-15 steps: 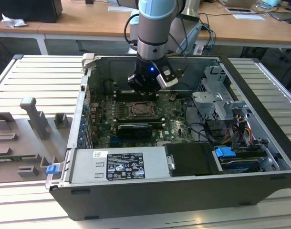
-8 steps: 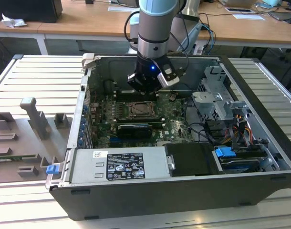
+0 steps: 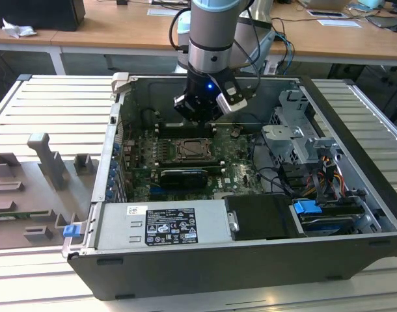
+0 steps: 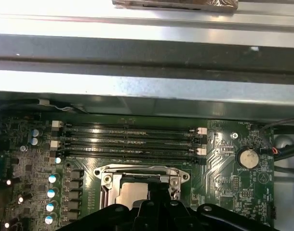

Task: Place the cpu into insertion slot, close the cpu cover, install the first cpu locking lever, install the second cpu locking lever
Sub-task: 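Install the second cpu locking lever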

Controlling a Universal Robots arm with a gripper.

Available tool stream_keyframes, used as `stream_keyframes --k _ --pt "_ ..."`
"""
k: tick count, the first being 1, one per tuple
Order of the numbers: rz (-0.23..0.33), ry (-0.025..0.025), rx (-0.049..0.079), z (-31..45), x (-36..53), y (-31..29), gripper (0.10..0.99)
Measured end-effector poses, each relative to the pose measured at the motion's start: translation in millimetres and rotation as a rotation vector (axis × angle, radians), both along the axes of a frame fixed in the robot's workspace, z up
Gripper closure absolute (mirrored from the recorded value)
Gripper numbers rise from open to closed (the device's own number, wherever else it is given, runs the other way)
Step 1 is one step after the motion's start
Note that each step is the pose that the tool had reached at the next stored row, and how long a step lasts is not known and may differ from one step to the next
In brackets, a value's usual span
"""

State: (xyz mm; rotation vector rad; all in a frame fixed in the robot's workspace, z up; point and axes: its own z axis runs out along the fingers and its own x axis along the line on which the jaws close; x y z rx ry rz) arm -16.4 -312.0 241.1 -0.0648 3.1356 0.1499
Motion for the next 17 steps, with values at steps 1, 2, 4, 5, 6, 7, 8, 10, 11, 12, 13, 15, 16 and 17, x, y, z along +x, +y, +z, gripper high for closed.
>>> stream_keyframes --k 1,2,4,5,6,7,8,10,11,12,13,15,16,17 --pt "0.0 0.0 0.0 0.0 0.0 -1.1 0.98" --pt "0.0 0.0001 0.0 0.0 -0.1 -2.4 0.98" --pt "0.0 0.0 0.0 0.0 -0.1 -6.0 0.98" --pt "0.0 0.0 0.0 0.0 -0.1 -8.0 0.98" --pt "0.0 0.0 0.0 0.0 -0.1 -11.2 0.98" --pt "0.0 0.0001 0.0 0.0 -0.1 -12.8 0.98" --pt "0.0 -0.0001 0.0 0.1 -0.1 -13.6 0.98" --pt "0.0 0.0001 0.0 2.2 -0.1 -14.0 0.98" --pt "0.0 0.0 0.0 5.4 -0.1 -14.0 0.98" --pt "0.0 0.0 0.0 8.9 -0.1 -14.1 0.98" --pt "0.0 -0.0001 0.0 9.4 0.0 -14.7 0.98" --pt "0.0 0.0001 0.0 9.6 -0.1 -18.1 0.98" --pt "0.0 0.0 0.0 9.5 -0.1 -23.3 0.98" --pt "0.0 0.0 0.0 9.5 -0.1 -28.1 0.98"
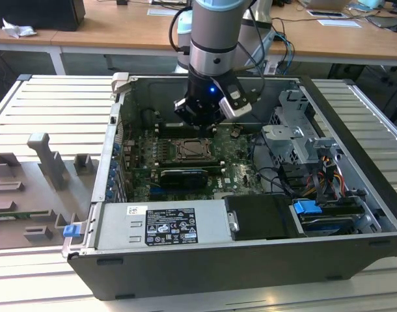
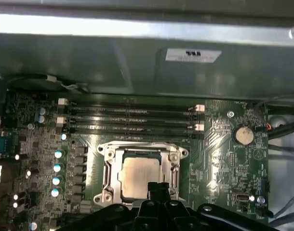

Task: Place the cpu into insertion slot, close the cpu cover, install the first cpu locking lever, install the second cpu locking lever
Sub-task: 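Install the second cpu locking lever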

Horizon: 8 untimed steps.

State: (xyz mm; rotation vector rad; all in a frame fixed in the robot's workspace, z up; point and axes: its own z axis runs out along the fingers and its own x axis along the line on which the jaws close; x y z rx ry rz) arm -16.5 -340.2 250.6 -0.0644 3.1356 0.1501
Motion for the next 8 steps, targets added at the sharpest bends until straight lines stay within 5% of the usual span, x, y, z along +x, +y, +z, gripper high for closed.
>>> stream_keyframes --k 8 --pt "0.0 0.0038 0.002 -0.4 0.0 -18.9 0.98"
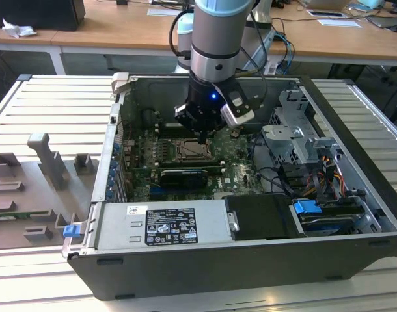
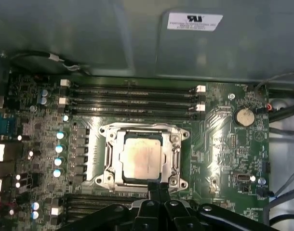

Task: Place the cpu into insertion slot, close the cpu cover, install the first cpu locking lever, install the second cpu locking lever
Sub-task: 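Install the second cpu locking lever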

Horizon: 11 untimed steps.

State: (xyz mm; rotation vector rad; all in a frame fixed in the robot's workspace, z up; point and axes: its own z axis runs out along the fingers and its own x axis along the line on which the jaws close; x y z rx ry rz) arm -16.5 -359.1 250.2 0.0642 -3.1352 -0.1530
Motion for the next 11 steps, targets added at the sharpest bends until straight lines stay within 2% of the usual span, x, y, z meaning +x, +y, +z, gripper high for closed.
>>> stream_keyframes --k 3,7,11 --pt "0.0 0.0043 0.004 -0.5 0.0 -9.4 0.98" --pt "0.0 0.0109 0.014 -0.9 0.0 -16.9 0.98" --pt "0.0 0.011 0.015 -2.0 -0.8 -19.3 0.98"
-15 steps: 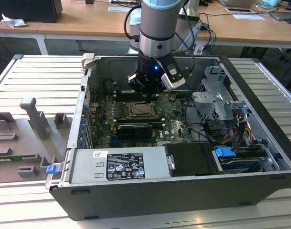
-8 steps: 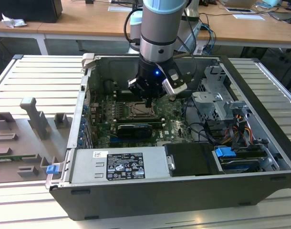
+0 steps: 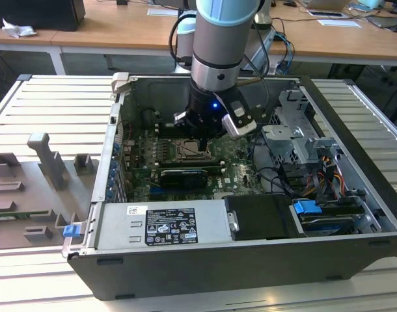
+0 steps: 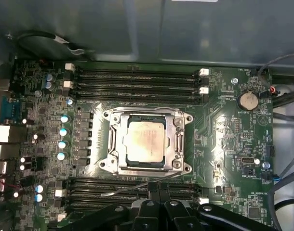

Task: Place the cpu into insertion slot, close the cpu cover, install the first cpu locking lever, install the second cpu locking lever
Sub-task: 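Install the second cpu locking lever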

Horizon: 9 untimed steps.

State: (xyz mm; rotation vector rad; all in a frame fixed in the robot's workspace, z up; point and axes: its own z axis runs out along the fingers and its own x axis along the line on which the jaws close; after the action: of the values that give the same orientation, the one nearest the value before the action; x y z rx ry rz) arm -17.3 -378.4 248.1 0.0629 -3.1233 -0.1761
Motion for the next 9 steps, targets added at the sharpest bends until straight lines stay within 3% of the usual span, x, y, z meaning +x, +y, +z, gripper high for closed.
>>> stream_keyframes --k 4,8,9 --pt "0.0 0.0 0.0 -0.5 -4.4 -0.3 0.98" --pt "-0.004 0.0001 0.001 -1.6 -8.9 -4.5 0.98" --pt "-0.004 0.0 0.001 -2.4 -16.6 -4.7 0.98"
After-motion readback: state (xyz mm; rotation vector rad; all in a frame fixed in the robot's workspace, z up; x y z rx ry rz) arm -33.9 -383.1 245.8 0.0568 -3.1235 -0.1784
